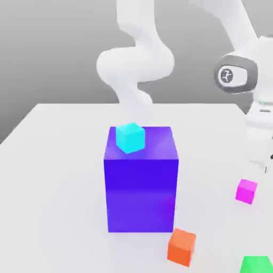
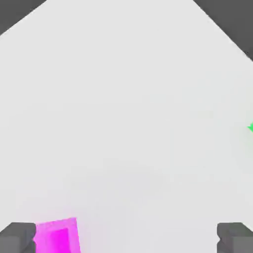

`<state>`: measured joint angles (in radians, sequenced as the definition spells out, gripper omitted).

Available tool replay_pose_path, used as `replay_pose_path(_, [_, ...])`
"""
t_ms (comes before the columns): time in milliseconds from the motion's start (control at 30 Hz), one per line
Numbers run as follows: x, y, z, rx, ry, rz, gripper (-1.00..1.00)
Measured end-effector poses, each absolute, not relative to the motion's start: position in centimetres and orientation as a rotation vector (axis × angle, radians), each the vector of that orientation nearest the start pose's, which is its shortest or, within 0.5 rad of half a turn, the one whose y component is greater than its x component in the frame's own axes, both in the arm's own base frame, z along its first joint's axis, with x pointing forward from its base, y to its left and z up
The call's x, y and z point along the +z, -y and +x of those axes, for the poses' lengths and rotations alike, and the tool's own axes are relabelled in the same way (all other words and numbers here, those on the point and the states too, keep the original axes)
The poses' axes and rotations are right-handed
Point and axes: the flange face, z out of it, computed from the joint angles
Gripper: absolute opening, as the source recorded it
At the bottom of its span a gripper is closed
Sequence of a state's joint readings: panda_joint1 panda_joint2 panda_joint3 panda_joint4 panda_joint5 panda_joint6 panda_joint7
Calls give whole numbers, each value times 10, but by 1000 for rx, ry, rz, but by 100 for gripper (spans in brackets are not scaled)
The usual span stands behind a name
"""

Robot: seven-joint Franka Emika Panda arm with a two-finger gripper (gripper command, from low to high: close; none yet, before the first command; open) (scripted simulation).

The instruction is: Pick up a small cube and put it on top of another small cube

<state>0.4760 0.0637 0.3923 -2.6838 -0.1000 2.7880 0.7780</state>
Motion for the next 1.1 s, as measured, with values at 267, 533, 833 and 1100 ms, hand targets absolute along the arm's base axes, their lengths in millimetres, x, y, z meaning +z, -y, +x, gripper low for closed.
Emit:
replay_pose_path(267, [129, -325, 243, 1, 355, -3120, -100])
replay_pose_path(533, [137, -325, 243, 0, 355, -3120, -100])
replay_pose_path(833, [201, -325, 300, 5, 155, -3136, -100])
replay_pose_path(1100, [227, -290, 441, 9, -320, -3122, -100])
